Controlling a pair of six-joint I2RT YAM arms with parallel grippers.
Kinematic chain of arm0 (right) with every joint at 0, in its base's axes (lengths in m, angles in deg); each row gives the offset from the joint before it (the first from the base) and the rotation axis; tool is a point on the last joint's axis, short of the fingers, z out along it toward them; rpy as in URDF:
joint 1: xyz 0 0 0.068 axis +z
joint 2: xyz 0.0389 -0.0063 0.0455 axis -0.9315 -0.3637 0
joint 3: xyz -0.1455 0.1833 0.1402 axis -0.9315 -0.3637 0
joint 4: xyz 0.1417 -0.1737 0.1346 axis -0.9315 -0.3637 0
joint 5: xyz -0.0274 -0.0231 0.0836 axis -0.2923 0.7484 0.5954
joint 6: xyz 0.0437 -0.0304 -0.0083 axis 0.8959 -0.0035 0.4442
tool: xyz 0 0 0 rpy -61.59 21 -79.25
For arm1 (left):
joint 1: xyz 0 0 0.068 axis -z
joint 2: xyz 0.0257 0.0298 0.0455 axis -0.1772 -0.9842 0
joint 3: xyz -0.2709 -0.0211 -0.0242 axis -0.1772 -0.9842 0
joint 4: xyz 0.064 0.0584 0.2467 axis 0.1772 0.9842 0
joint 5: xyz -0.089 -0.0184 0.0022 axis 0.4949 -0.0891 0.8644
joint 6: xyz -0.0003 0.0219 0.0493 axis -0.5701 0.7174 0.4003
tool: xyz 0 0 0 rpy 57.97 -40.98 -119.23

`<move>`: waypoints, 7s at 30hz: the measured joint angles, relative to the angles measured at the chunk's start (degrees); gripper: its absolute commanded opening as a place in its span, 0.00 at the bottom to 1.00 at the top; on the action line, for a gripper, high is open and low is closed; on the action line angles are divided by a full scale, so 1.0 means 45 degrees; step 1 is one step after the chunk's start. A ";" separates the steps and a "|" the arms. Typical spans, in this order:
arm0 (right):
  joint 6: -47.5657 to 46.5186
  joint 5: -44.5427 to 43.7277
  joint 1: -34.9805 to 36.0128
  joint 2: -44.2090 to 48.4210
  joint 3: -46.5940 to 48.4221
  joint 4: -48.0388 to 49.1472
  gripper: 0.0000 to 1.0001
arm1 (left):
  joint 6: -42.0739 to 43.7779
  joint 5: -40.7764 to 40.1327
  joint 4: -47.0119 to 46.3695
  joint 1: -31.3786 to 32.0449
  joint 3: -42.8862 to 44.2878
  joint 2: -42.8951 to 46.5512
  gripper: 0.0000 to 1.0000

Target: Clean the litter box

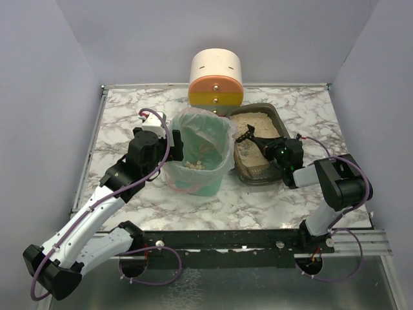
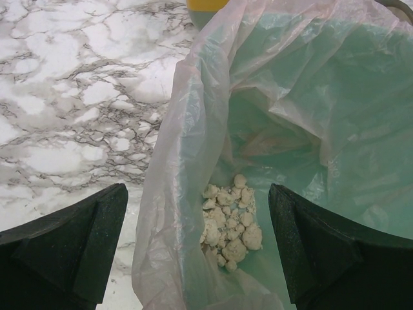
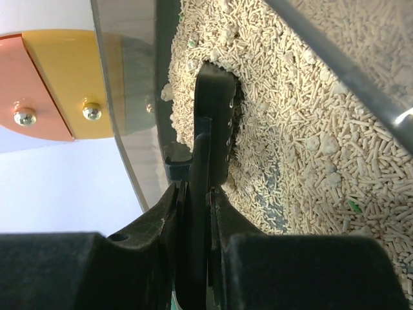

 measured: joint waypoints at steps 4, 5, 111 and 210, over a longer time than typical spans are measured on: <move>0.0107 -0.0112 0.0102 -0.0199 -0.0005 0.0447 0.01 | 0.0000 0.0044 -0.0005 -0.0053 0.0000 -0.0029 0.99; 0.0155 -0.0175 0.0146 -0.0223 -0.0005 0.0505 0.01 | 0.0000 0.0049 -0.0005 -0.0058 0.0000 -0.0029 0.99; 0.2045 0.3818 -0.4061 0.9583 -0.3589 -0.2098 0.01 | 0.0005 0.0136 -0.0015 -0.0107 -0.0223 0.0816 0.99; -1.2327 0.5615 0.1112 0.8437 1.2177 -1.7772 0.01 | -0.0301 -0.0262 -0.0034 -0.0219 -0.0340 0.1297 0.99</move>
